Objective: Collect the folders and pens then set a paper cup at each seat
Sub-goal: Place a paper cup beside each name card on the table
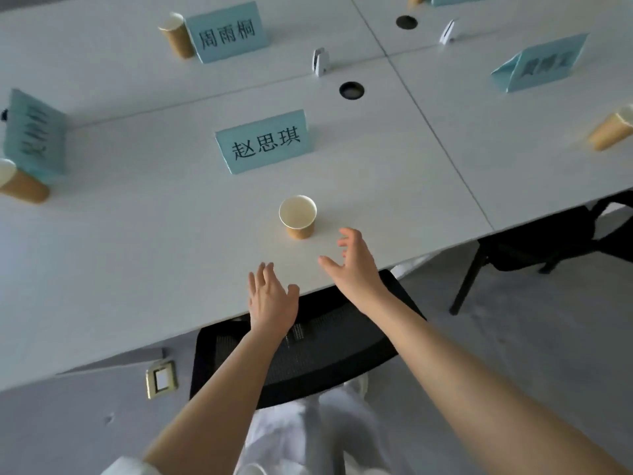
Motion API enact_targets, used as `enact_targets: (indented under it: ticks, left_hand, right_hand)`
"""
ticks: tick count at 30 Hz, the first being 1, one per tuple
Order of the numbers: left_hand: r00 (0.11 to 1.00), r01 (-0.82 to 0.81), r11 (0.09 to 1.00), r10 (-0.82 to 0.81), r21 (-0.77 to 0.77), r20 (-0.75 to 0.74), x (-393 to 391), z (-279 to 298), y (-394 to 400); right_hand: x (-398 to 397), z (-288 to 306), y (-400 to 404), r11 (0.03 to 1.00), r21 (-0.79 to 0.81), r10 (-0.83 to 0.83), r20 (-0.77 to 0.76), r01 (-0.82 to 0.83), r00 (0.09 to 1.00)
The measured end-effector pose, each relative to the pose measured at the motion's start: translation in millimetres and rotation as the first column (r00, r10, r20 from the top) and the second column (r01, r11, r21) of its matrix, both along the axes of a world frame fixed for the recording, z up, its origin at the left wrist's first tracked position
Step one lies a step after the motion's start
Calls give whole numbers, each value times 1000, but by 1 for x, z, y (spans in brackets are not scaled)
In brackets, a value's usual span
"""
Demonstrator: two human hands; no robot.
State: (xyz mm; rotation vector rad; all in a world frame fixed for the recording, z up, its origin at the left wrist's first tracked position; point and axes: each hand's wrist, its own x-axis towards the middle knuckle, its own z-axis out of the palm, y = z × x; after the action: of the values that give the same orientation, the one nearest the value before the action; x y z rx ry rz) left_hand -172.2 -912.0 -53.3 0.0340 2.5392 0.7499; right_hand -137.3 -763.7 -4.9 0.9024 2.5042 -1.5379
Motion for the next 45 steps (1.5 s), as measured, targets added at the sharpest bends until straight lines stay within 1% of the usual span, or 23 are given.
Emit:
enact_targets:
  ticks: [2,8,17,20,23,25,27,30,33,37,40,42,45]
  left_hand:
    - [1000,-19,999,19,-37,-2,-1,-6,3]
    - [996,-61,987,51,-146,-68,-26,-31,3]
    - [990,92,967,-115,-238,-87,-40,-67,-10]
    - [982,125,952,-158,-279,-99,-38,-73,-15]
    - [982,129,953,-161,-274,-99,-39,-75,-15]
    - [981,123,956,-158,-268,-114,-39,-77,-16]
    - [978,111,955,-154,-275,-140,-38,-80,-15]
    - [985,69,958,-109,-279,-132,-39,-79,-8]
    - [996,-5,972,-17,-236,-90,-47,-70,12]
    - [993,-22,980,-2,-199,-117,-65,-59,47]
    - [991,-61,982,38,-177,-127,-81,-56,74]
    - [990,-94,977,71,-192,-125,-91,-58,90]
    - [980,-192,962,176,-196,-98,-102,-65,115]
  right_hand:
    - [-16,-8,4,1000,-9,13,-4,-13,1000]
    - [-63,-30,15,996,-18,90,-20,-90,996]
    - [-84,-62,26,976,-47,214,11,-213,977]
    - [-94,-71,18,971,-22,237,-29,-237,971]
    - [-100,-76,15,983,5,185,-68,-185,980]
    - [-102,-77,14,992,-50,115,-71,-119,991]
    - [-101,-77,15,991,-93,87,-89,-95,992]
    - [-98,-73,20,992,-100,65,-117,-76,991]
    - [-98,-67,33,995,-87,40,-139,-52,990]
    - [-107,-64,57,997,-70,22,-160,-33,987]
    - [-124,-62,83,999,-44,9,-188,-17,982]
    - [-140,-61,102,999,-27,12,-204,-18,979]
    - [-169,-61,129,1000,-4,28,-221,-30,975]
